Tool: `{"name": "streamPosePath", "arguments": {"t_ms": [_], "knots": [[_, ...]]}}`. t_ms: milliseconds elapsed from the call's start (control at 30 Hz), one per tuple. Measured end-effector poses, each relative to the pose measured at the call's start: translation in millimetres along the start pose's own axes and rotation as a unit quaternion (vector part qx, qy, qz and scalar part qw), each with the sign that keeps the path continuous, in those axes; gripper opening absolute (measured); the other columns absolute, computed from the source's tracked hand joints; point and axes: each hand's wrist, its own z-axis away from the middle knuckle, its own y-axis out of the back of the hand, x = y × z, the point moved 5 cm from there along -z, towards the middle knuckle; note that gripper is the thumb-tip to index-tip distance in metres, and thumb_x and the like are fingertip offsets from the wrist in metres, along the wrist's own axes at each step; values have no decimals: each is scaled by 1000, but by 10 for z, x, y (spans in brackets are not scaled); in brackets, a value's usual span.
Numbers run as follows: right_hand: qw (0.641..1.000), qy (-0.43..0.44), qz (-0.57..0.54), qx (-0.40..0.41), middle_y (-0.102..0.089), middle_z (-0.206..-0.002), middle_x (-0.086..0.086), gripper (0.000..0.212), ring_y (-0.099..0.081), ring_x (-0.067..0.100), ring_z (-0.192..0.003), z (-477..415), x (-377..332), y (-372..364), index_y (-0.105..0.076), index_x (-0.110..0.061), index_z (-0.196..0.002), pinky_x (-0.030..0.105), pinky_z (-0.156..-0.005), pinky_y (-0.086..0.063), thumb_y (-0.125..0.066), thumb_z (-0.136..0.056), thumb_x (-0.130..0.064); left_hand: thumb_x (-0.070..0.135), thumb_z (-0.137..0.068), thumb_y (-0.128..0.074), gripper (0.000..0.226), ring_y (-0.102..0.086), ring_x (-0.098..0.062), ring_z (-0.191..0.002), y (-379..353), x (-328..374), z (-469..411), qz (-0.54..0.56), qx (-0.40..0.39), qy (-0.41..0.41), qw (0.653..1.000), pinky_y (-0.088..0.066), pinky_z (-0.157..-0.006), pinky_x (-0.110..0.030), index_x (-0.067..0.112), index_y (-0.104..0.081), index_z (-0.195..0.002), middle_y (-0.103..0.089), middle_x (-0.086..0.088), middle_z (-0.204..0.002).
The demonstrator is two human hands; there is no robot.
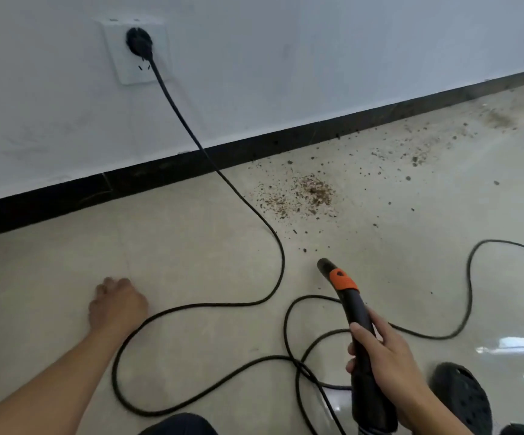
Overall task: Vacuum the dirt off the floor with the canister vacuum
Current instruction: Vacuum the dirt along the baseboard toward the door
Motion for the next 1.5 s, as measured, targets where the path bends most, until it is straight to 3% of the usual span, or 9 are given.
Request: {"name": "streamPosePath", "arguments": {"t_ms": [67,233,633,733,867,1000,1167,1333,1500], "knots": [[1000,-16,1,-9,-62,-69,15,33,-64,32,-55,-94,13,62,-57,-28,-131,34,-53,-50,-59,-99,-19,31,-96,-41,46,-31,-36,-133,-13,726,32,11,-40,-80,996,-37,-104,-44,3,-43,-132,-33,-22,-143],[998,-20,24,-59,-65,-77,14,43,-67,30,-59,-433,-119,-30,-48,-31,-142,30,-57,-55,-57,-100,-24,81,-75,-49,119,13,-49,-142,-314,1612,147,-84,-112,-104,985,-5,-118,-53,15,11,-153,20,-27,-155],[990,-88,-64,-88,-73,-92,17,54,-72,37,-89,-285,197,93,-55,-37,-133,43,-76,-60,-71,-87,-14,92,-61,-45,132,8,-47,-144,-518,1953,618,-117,-94,-172,974,-14,-113,-59,12,5,-153,13,-25,-158],[992,-74,-81,-63,-71,-83,19,47,-71,35,-71,-148,225,69,-54,-38,-132,34,-60,-58,-66,-93,-14,83,-68,-51,118,0,-46,-144,-614,2041,802,-142,-72,-198,967,-21,-109,-59,13,-6,-152,1,-27,-157],[997,-25,-40,-56,-69,-73,9,48,-67,26,-62,-160,217,-5,-54,-41,-134,40,-61,-60,-66,-94,-17,31,-94,-45,31,-41,-28,-117,-433,1879,695,-139,50,-253,956,-43,-81,-41,17,-50,-122,-43,-10,-126],[994,7,16,-107,-74,-87,2,55,-70,20,-73,-89,308,-317,-55,-61,-124,53,-83,-58,-74,-76,-42,-4,-75,-57,21,-54,-35,-90,-386,1557,585,-101,96,-248,959,-47,-58,-39,3,-60,-95,-55,-18,-99],[996,53,55,-51,-73,-84,2,52,-70,18,-73,-191,330,-407,-48,-57,-130,43,-74,-59,-69,-90,-30,-17,-52,-67,31,-56,-35,-62,-322,1501,568,-78,119,-245,959,-44,-38,-32,-2,-56,-76,-54,-21,-77],[985,51,80,-144,-69,-80,-1,60,-66,14,-68,-147,260,-685,-49,-46,-139,40,-70,-58,-68,-83,-41,-3,-84,-35,33,-50,-32,-98,-326,1163,295,-55,88,-126,987,-37,-60,-31,-5,-55,-110,-46,-19,-111],[989,73,107,-71,-68,-84,-1,56,-65,14,-70,-410,54,-815,-41,-42,-145,29,-64,-54,-62,-94,-35,0,-89,-45,30,-44,-41,-119,-407,860,290,-90,83,-43,992,-49,-91,-44,0,-47,-119,-42,-23,-130]]}}
